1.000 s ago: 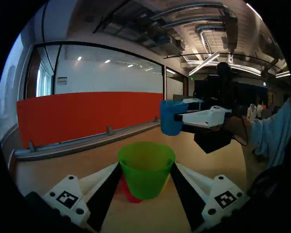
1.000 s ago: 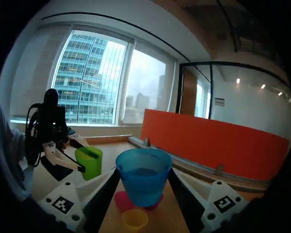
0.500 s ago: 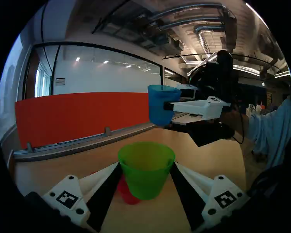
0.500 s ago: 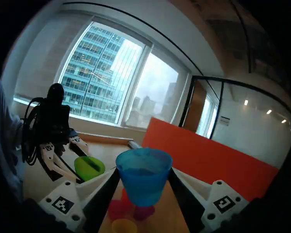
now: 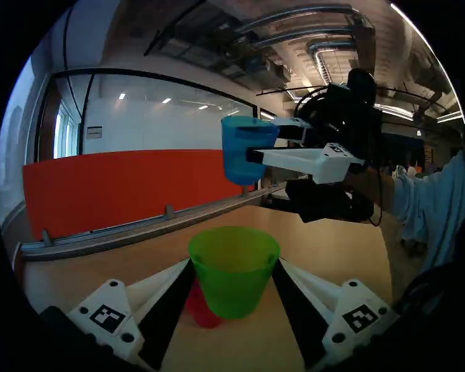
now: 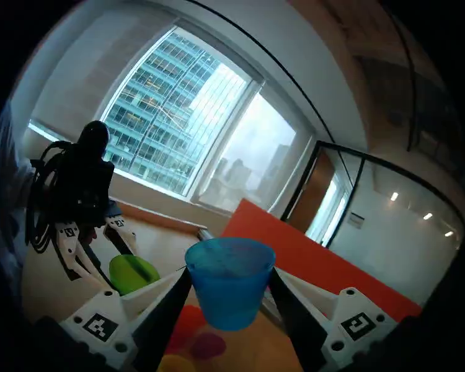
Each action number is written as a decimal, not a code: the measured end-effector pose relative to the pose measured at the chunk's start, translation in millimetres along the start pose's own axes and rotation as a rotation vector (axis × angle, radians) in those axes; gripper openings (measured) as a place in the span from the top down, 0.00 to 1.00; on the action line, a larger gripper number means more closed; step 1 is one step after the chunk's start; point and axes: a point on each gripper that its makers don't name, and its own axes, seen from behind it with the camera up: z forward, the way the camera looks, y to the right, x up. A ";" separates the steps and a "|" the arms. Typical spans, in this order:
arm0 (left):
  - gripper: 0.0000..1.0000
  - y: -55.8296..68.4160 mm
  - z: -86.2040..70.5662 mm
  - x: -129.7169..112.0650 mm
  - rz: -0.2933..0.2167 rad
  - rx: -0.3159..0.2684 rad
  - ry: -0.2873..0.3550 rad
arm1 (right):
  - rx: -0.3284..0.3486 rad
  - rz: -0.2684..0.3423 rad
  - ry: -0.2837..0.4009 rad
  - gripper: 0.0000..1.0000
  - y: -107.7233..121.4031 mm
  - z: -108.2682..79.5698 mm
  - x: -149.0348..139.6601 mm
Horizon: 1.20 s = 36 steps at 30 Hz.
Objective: Pour water
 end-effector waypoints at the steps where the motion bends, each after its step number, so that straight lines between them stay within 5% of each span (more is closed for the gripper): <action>1: 0.15 0.1 0.1 -0.1 0.000 0.000 0.000 | -0.001 -0.010 0.001 0.12 0.7 0.7 1.5; 36: 0.15 5.7 4.4 -0.8 0.006 -0.025 0.000 | -0.017 -0.416 -0.009 0.12 12.2 25.9 37.6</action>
